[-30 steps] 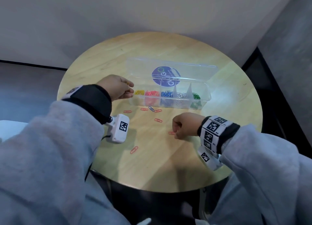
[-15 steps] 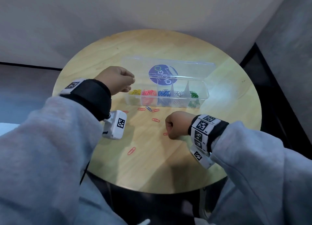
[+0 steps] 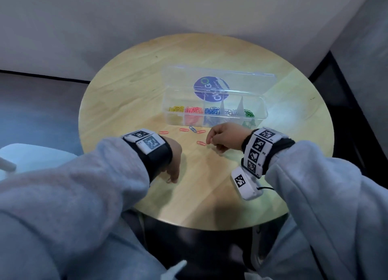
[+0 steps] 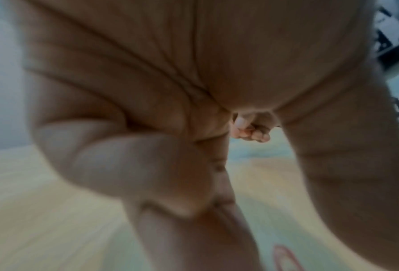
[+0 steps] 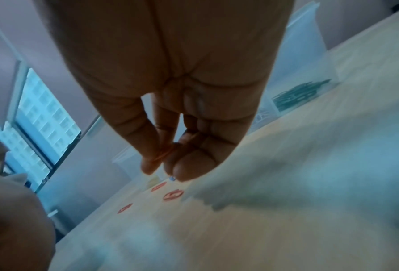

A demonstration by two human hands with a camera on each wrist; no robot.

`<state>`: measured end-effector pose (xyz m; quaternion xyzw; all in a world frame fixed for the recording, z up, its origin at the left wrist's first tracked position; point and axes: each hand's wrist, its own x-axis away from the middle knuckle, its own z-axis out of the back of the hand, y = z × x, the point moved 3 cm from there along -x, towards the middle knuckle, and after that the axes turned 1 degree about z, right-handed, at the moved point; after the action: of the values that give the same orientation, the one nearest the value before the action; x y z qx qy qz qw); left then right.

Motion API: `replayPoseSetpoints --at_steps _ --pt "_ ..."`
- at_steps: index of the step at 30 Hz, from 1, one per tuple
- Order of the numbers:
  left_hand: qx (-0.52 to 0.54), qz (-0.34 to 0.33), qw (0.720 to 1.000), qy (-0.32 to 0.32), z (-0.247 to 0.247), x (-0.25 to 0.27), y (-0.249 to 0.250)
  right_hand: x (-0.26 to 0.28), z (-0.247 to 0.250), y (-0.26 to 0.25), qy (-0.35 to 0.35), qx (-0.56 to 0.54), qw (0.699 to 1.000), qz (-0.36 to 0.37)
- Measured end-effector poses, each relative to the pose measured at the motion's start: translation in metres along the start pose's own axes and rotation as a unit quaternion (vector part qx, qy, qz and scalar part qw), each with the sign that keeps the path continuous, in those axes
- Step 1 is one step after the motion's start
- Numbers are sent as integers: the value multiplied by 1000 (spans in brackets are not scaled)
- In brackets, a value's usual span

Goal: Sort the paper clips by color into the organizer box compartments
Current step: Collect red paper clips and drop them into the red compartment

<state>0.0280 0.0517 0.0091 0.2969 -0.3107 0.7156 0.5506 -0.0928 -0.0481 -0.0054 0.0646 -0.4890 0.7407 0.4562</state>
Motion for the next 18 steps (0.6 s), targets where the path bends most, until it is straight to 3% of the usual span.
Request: replayPoseSetpoints --at_steps 3,6,11,14,16,17,18 --pt "-27 -2 1000 6 -3 -3 2 -2 -3 1 -16 -86 996 -16" --pt "-52 -3 999 4 -6 -6 3 -5 -3 1 16 -101 995 -15" --pt "-39 -35 999 2 -9 -10 4 -10 -1 -5 79 125 988 47" --pt "75 -59 995 31 3 -10 -8 -14 -8 -7 77 200 976 45" --pt "247 -90 962 69 14 -14 -26 -16 -12 -7 81 227 970 33" --pt "363 -114 922 74 18 -14 -34 -17 -15 -7 74 242 967 31" --pt "479 -141 863 70 20 -14 -40 -18 -16 -8 64 257 964 30"
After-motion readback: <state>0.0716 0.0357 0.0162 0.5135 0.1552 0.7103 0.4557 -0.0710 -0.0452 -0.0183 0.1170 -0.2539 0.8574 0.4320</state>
